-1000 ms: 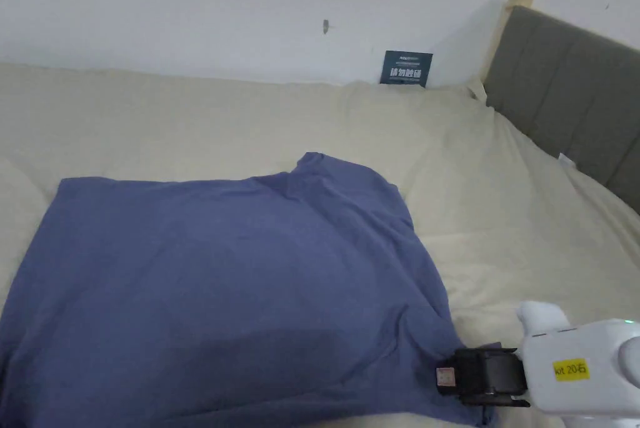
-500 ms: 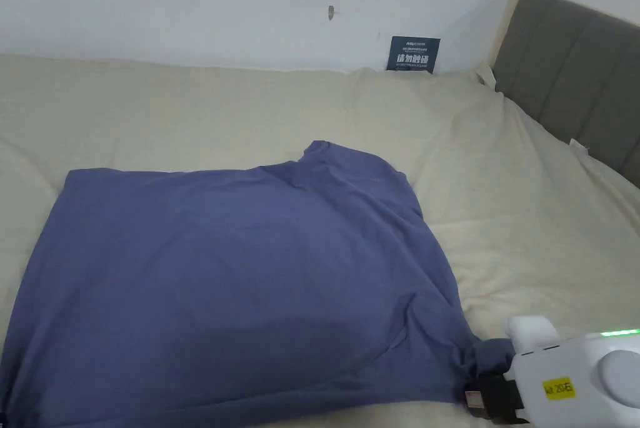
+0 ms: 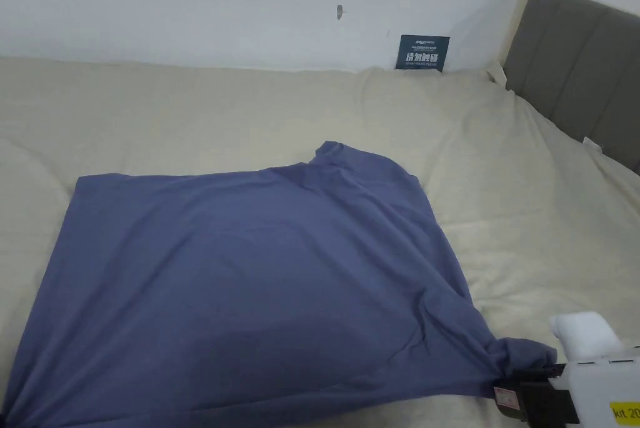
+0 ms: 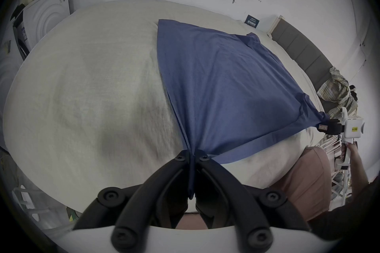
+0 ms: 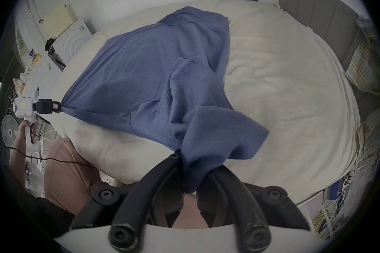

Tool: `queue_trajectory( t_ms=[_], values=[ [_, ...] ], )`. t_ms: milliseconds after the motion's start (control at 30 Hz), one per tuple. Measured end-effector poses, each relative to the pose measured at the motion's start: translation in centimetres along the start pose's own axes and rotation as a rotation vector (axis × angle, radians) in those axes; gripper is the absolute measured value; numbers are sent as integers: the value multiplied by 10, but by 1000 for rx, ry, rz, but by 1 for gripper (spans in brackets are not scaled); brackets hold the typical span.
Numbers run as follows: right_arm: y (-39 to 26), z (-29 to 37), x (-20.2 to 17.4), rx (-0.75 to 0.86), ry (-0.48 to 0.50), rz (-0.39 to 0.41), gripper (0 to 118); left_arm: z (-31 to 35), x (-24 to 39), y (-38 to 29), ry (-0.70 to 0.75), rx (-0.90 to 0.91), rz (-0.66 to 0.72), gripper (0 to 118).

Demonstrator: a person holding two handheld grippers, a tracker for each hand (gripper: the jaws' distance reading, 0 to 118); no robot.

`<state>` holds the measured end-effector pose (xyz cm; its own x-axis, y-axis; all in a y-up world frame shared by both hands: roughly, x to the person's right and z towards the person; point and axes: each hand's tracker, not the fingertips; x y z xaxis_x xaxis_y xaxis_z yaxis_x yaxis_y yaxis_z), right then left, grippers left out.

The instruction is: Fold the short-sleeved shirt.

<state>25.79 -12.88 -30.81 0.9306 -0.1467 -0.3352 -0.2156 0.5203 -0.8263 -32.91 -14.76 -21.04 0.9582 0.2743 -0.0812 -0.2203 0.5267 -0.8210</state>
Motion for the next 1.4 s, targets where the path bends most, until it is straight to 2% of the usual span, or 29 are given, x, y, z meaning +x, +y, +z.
queue_trajectory(
  t_ms=[167,367,467,600,733,833,867,900,933,967,1000,1033,1167,1233,1267,1300,1333,1367,1400],
  values=[
    [11,19,-9,40,25,3,7,11,1,14,-39,23,18,4],
    [70,22,-2,30,96,-59,8,9,-7,73,-79,30,76,4],
    [112,-5,21,-24,100,-79,7,-13,-18,113,-56,23,92,4],
    [168,-53,42,-73,72,-145,8,-53,-29,155,7,10,177,4],
    [220,-116,61,-188,67,-262,8,-97,-41,183,22,-1,262,4],
    [235,-149,54,-224,-2,-258,11,-122,-38,189,41,-19,254,4],
    [238,-156,54,-226,-22,-256,23,-126,-39,189,40,-16,254,12],
    [237,-156,53,-194,-50,-258,42,-127,-40,189,43,0,254,30],
    [231,-148,49,-141,-83,-273,64,-126,-40,189,49,28,249,58],
    [228,-142,49,-101,-98,-287,76,-128,-45,186,48,49,234,97],
    [224,-135,50,-66,-97,-298,76,-125,-44,183,42,62,223,116],
    [220,-124,52,-21,-90,-317,76,-119,-43,179,38,81,210,118],
    [180,-56,41,187,4,-421,76,-79,-35,155,28,180,124,117],
    [160,-33,40,308,55,-419,76,-52,-25,134,21,247,98,115],
    [147,-18,32,338,95,-403,67,-39,-18,121,12,264,100,92],
    [136,-8,25,352,121,-373,49,-27,-14,107,-1,303,96,57],
    [122,3,17,381,135,-333,11,-15,-9,93,-16,365,84,41],
    [111,8,11,425,120,-309,0,-1,0,76,3,381,56,24],
    [104,13,2,437,90,-296,0,4,5,68,36,373,31,24]
  ],
)
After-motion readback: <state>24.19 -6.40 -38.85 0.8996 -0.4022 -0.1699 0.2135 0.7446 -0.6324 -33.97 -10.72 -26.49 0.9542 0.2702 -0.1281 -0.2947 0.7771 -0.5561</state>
